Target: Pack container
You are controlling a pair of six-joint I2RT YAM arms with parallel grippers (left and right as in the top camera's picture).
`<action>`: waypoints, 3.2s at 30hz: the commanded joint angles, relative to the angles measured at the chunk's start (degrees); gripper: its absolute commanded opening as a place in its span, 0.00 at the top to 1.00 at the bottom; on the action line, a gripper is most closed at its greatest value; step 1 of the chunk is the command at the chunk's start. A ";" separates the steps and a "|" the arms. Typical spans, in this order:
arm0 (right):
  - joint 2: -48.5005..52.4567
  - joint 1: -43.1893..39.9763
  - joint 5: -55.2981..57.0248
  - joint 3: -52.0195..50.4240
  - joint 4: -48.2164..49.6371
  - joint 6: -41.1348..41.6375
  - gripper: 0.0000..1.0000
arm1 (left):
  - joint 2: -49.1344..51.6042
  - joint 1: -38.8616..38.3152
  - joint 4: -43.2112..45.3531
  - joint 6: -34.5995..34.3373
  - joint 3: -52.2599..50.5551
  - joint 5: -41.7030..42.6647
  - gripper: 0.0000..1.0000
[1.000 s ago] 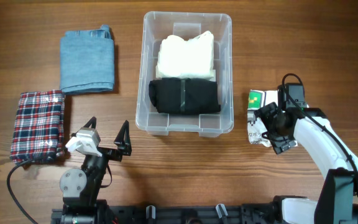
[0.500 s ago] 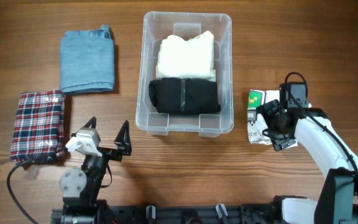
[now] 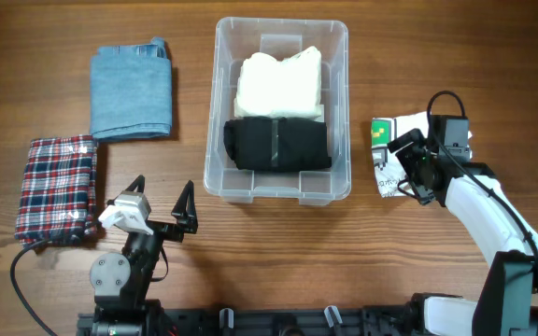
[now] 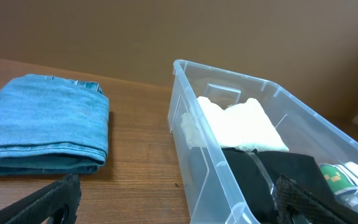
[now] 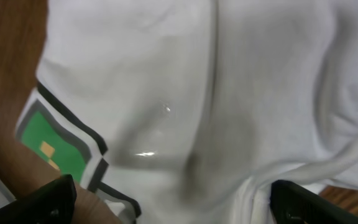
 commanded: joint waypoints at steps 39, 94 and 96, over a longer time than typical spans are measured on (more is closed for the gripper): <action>-8.96 -0.26 -4.81 -7.98 -5.05 5.95 0.00 | 0.02 0.50 -0.04 0.90 -0.37 0.07 0.00; -1.44 -0.26 1.40 -4.59 10.34 -0.87 0.91 | 0.02 0.50 -0.04 0.90 -0.37 0.07 0.00; -5.01 -0.26 1.20 -3.32 8.96 -2.47 0.91 | 0.02 0.50 -0.04 0.92 -0.35 0.07 0.00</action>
